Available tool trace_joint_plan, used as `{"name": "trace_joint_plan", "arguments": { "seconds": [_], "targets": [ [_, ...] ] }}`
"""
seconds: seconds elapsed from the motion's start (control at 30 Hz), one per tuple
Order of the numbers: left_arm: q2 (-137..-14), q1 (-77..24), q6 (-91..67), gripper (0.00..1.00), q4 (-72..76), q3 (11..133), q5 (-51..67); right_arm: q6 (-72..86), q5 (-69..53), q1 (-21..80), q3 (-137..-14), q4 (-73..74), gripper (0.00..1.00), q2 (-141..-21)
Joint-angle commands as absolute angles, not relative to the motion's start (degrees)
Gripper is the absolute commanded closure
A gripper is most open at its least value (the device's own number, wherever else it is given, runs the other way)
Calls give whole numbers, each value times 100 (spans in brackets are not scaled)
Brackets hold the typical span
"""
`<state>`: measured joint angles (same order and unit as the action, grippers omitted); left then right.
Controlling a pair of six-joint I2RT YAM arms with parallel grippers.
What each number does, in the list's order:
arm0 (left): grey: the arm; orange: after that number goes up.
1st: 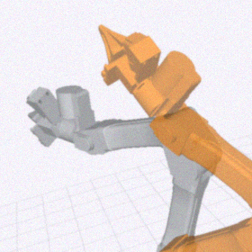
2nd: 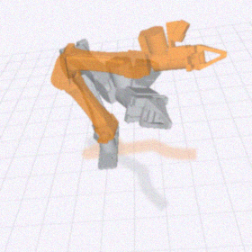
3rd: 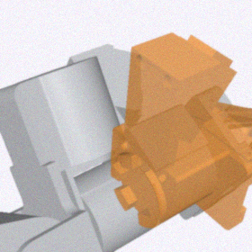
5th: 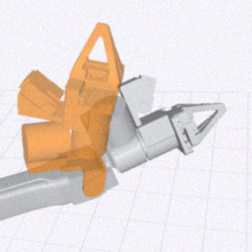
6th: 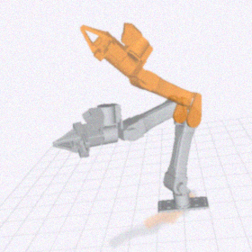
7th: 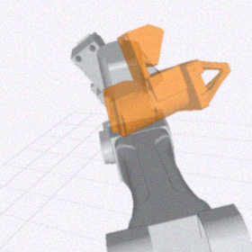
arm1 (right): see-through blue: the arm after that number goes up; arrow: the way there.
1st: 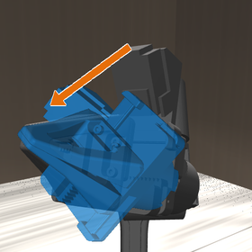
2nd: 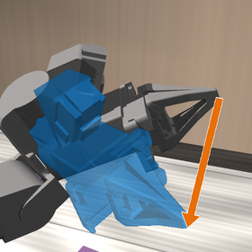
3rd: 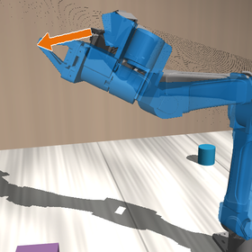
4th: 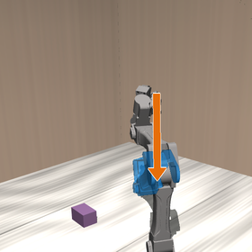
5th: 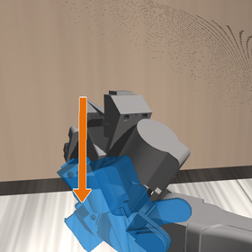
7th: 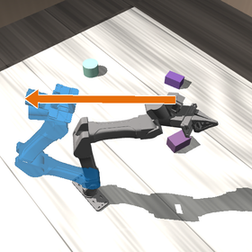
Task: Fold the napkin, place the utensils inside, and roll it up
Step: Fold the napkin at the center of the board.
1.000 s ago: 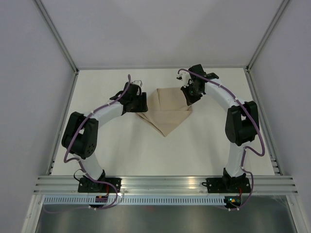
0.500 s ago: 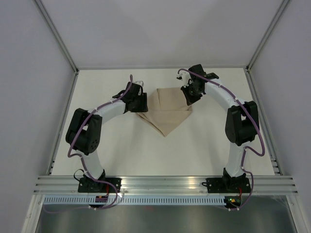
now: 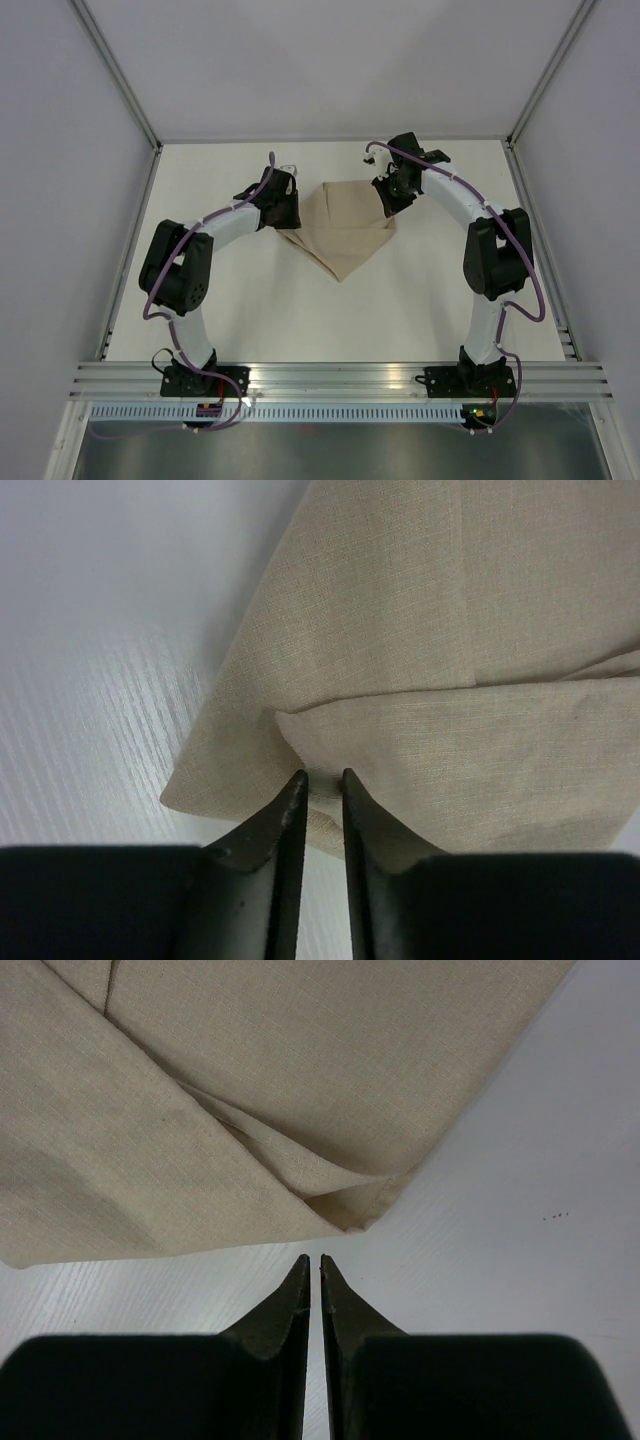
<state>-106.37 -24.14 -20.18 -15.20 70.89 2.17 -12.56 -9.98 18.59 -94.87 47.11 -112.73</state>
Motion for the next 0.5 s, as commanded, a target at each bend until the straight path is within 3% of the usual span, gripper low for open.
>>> {"name": "trace_joint_plan", "arguments": {
  "seconds": [0.0, 0.27, 0.47],
  "targets": [
    [-10696, -2443, -1960, 77, -1591, 7295, 395, -1143, -826, 1863, -9527, 4658, 87, -11144],
    [-10635, -2443, -1907, 98, -1617, 7409, 352, -1134, -826, 1854, -9510, 4641, 87, -11127],
    [-10468, -2443, -1890, 98, -1608, 7515, 115, -1143, -800, 1855, -9519, 4632, 87, -11092]
  ]
}}
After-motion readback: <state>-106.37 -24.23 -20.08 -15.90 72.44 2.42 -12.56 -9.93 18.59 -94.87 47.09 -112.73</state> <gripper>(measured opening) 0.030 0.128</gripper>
